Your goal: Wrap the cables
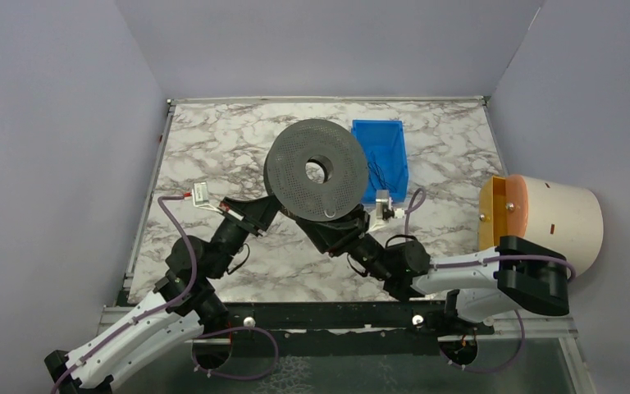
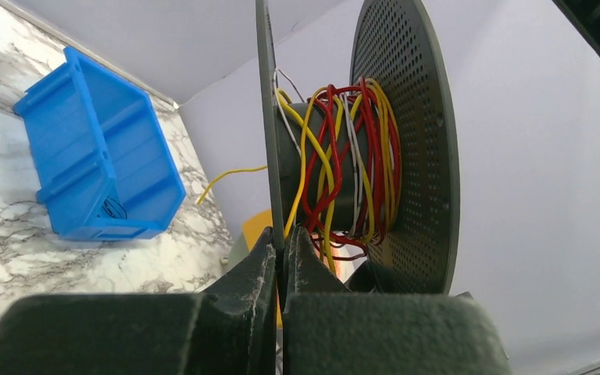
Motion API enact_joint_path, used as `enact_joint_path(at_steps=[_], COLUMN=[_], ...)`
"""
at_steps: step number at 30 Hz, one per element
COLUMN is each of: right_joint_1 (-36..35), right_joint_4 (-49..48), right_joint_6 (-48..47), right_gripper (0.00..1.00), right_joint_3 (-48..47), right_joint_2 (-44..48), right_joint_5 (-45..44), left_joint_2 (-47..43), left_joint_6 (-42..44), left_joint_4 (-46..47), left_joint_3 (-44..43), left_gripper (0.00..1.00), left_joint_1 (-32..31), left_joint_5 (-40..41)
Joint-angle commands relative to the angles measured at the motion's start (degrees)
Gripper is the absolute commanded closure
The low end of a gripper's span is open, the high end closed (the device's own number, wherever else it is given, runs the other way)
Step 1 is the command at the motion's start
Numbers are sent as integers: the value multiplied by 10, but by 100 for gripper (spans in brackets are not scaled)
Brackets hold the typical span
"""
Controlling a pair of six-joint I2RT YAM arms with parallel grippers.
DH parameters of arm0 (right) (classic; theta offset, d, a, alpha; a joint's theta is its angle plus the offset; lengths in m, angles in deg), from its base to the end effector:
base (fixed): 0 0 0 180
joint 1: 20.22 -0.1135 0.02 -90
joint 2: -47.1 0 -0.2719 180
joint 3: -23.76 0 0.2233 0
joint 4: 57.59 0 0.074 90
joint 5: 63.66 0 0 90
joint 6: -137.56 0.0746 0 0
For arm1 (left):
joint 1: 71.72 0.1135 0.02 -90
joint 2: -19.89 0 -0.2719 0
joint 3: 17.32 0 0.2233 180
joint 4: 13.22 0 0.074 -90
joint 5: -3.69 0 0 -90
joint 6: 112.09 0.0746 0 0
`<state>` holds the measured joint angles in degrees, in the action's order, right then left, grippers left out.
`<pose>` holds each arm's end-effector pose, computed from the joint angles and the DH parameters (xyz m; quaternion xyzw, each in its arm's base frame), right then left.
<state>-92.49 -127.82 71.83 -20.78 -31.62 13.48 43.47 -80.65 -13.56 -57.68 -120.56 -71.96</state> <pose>0.0981 0.2523 0.3410 -0.0922 0.4524 0.6271 0.6274 0.0961 -0.0819 0.3281 -0.1500 0.5834 -0.5962 0.5307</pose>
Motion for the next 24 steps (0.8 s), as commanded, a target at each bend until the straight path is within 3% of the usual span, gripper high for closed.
enact_joint_path(at_steps=[1,15,24], right_joint_1=[3,4,4], right_joint_4=[-29,223,389], right_joint_6=[33,110,98], right_gripper=[63,57,55], right_joint_3=[14,82,148], right_joint_2=[26,150,302], right_joint_5=[2,171,147], left_joint_2=[-20,-21,-15], left_joint_6=[18,62,84], left_joint_4=[-34,-62,-70], left_joint_3=[4,-28,-46], left_gripper=[100,100,100], left_joint_1=[-11,-11,-11], left_joint_5=[-40,-4,9])
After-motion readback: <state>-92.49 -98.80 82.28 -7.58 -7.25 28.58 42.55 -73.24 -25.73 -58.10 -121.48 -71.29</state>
